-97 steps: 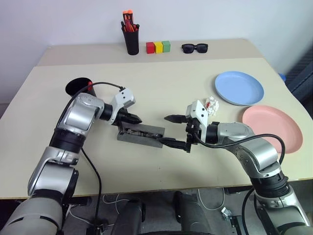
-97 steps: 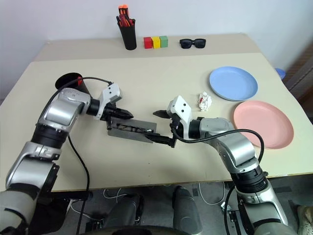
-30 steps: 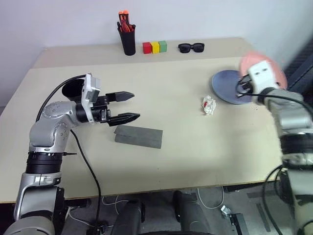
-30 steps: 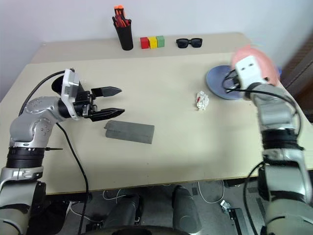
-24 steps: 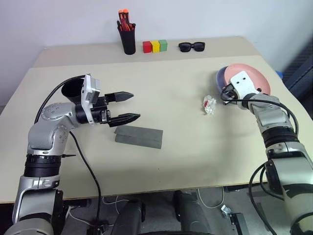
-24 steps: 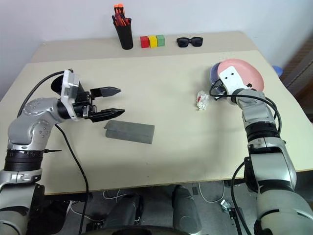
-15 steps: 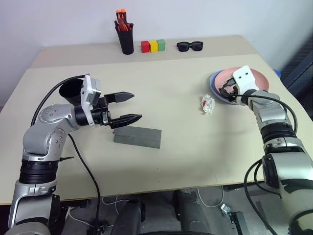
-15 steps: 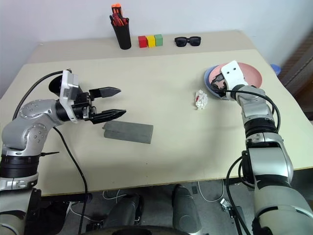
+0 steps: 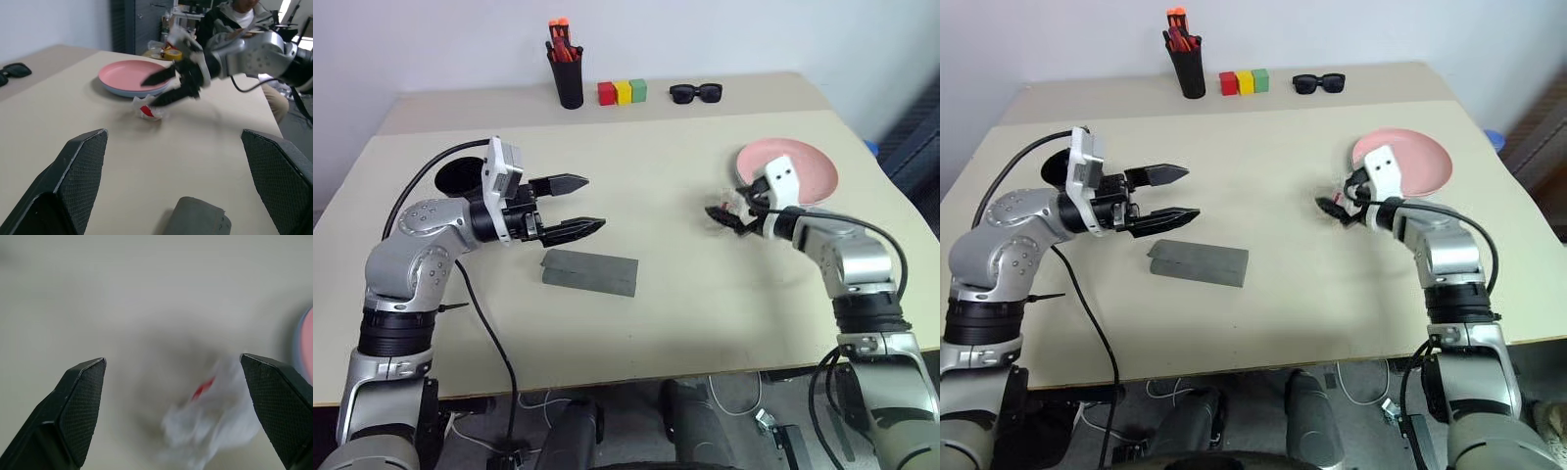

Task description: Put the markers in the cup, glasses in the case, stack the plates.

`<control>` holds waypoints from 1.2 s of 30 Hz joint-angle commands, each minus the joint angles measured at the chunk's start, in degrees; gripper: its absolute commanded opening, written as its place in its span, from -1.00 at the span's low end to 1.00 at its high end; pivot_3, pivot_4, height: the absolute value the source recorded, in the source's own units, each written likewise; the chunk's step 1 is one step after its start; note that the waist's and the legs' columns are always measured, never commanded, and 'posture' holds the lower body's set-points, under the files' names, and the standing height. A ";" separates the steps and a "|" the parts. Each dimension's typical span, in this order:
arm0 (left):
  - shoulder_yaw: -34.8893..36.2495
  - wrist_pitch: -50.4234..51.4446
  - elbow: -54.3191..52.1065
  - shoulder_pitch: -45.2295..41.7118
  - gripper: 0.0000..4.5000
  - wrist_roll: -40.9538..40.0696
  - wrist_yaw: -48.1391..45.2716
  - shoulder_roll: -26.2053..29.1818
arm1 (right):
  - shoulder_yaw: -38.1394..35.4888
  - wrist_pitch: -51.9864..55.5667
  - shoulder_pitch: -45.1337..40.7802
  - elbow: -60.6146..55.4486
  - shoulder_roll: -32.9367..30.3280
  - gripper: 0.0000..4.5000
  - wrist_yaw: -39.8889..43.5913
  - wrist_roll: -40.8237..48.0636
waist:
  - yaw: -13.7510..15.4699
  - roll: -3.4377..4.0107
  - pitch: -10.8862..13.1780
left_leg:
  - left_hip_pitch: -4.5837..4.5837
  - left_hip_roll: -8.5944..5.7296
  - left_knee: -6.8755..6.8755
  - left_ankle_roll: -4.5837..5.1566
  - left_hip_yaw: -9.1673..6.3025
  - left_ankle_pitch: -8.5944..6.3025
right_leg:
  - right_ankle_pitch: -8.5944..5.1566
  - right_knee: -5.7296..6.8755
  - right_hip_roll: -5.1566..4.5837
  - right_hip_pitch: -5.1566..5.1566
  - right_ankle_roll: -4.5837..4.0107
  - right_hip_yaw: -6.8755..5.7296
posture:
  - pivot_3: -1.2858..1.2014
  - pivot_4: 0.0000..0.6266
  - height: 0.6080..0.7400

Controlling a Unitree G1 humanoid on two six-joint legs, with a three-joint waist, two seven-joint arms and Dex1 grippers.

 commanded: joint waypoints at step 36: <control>3.06 -1.65 -3.70 3.83 1.00 -1.40 1.36 2.26 | -9.43 -35.55 -22.35 38.10 -1.69 0.68 -16.55 -6.61 | -0.15 0.07 0.03 | -0.03 0.01 -0.05 -0.02 0.03 0.01 | 0.01 -0.05 0.02 -0.04 -0.02 0.05 | 0.03 -0.52 1.00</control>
